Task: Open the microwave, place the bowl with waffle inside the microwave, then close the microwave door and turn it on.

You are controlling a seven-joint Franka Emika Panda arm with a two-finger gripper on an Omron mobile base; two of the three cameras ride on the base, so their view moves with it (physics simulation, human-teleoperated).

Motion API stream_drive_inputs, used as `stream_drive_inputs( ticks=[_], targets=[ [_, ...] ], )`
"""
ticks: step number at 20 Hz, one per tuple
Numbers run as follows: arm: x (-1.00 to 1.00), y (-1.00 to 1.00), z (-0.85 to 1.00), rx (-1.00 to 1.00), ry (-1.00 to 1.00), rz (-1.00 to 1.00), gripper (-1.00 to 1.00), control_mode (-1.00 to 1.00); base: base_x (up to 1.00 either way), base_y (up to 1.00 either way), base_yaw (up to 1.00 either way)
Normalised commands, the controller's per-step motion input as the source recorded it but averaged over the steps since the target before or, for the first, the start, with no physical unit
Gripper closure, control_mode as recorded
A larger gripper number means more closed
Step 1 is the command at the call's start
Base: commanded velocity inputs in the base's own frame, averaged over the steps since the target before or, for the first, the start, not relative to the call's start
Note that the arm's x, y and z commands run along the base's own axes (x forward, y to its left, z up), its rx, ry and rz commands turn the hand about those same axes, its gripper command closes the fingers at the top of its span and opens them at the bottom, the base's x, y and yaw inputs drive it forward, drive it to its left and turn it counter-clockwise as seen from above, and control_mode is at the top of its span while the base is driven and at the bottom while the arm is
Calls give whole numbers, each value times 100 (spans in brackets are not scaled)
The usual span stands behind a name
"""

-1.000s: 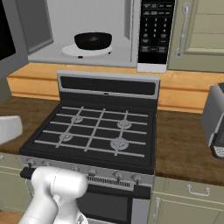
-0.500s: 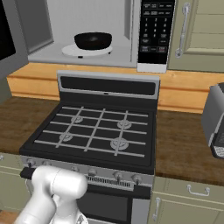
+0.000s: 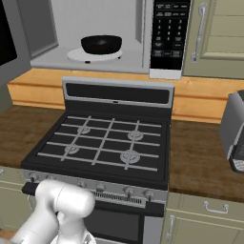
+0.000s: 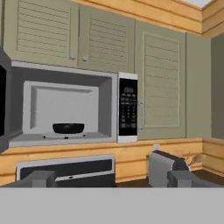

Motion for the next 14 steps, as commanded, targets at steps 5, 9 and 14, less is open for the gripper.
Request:
stream_drive_inputs(
  ticks=[5, 9, 14],
  targets=[
    [-6, 75, 0, 0, -7, -6, -100, -100, 0, 0, 0],
    [0, 91, 0, 0, -9, -8, -100, -100, 0, 0, 0],
    [0, 76, -3, -2, -6, -12, -100, -100, 0, 0, 0]
  ],
)
